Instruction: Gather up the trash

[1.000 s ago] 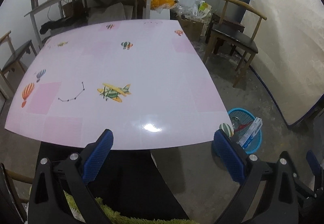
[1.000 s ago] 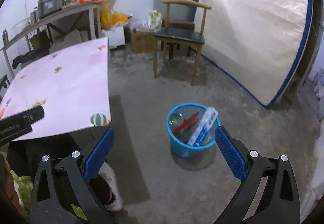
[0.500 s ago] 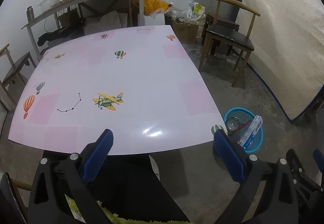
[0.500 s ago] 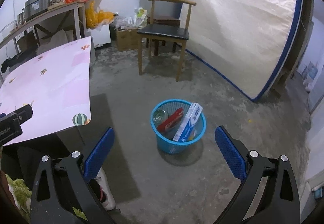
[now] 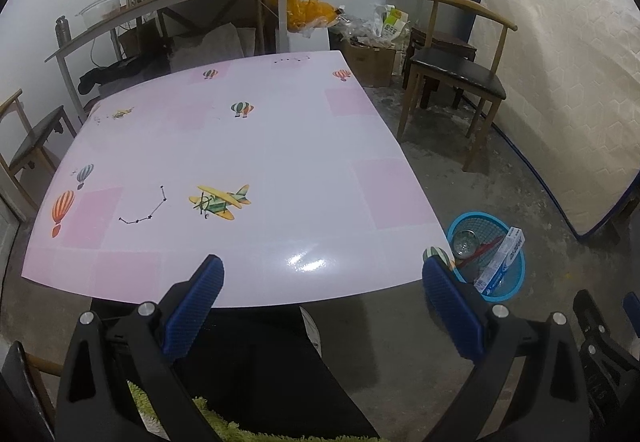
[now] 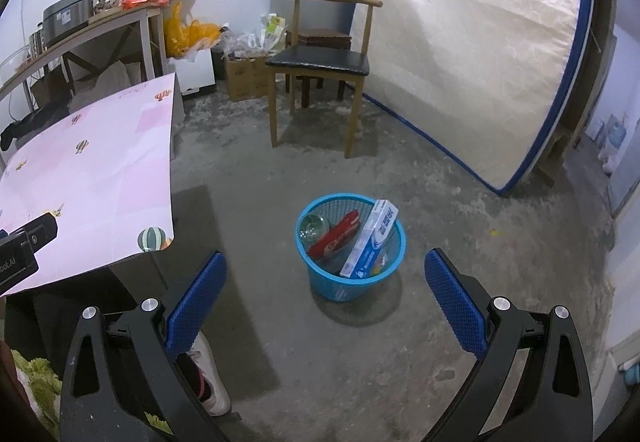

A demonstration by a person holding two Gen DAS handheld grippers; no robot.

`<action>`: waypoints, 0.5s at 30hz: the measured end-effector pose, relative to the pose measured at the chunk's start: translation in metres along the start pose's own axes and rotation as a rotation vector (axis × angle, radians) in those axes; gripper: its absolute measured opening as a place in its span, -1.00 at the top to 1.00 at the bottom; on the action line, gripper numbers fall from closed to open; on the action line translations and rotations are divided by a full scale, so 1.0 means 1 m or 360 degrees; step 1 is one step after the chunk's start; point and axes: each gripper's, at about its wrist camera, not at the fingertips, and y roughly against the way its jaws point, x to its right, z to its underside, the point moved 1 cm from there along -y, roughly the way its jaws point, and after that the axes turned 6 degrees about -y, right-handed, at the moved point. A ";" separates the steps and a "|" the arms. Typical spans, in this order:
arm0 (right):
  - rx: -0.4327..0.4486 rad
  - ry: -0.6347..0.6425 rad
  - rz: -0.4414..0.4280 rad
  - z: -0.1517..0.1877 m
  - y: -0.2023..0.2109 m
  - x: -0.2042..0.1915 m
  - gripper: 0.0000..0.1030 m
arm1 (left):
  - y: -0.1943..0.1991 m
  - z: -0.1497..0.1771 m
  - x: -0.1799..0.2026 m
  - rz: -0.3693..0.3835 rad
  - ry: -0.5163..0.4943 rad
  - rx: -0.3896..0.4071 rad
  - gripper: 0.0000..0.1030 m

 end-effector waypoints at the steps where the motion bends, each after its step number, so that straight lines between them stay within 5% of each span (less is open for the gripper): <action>1: -0.0003 -0.0001 -0.0001 0.000 0.000 0.000 -0.85 | 0.000 0.000 0.000 0.0000 0.0000 0.0000 -0.89; 15: 0.0001 0.0005 -0.0004 0.001 0.003 0.001 -0.85 | 0.001 0.000 0.000 0.0000 0.0002 0.0002 -0.89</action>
